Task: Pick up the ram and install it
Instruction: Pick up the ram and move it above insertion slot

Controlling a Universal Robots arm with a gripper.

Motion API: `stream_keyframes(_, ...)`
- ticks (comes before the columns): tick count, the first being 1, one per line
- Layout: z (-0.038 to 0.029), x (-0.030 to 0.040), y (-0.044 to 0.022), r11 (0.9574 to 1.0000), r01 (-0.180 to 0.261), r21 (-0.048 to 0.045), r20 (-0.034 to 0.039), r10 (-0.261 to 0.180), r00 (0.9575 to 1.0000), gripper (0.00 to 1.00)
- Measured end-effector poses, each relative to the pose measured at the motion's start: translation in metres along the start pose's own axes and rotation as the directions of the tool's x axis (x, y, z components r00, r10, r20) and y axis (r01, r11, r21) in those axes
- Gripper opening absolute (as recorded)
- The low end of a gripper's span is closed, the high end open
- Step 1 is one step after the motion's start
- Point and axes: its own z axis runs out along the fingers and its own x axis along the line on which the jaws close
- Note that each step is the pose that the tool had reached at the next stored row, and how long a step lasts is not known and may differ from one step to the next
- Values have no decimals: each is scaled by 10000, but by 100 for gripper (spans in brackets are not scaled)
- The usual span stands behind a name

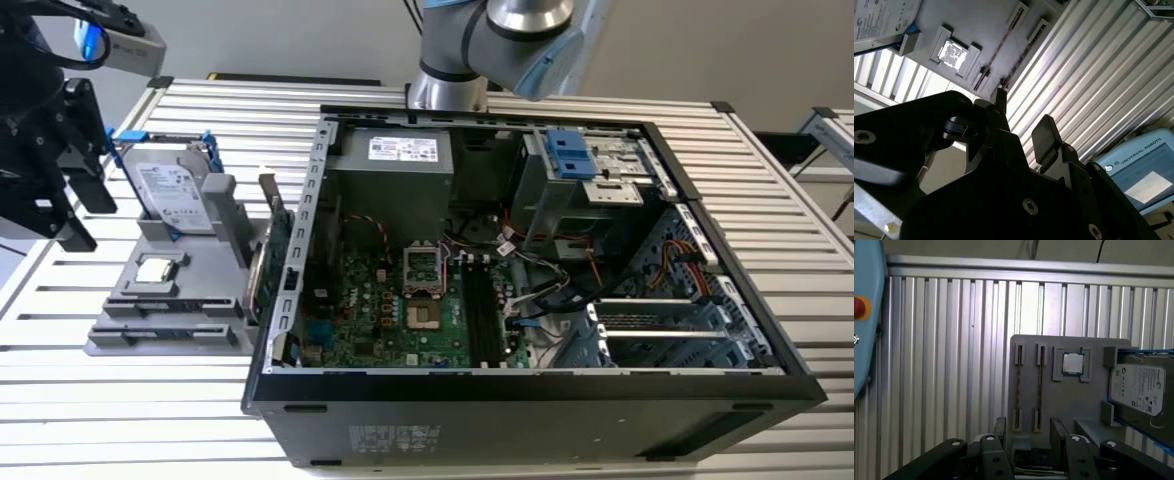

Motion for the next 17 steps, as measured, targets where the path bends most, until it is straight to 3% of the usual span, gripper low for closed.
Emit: stream_keyframes(17,134,0,-3,10000,-1,75,-10,1,10000,100)
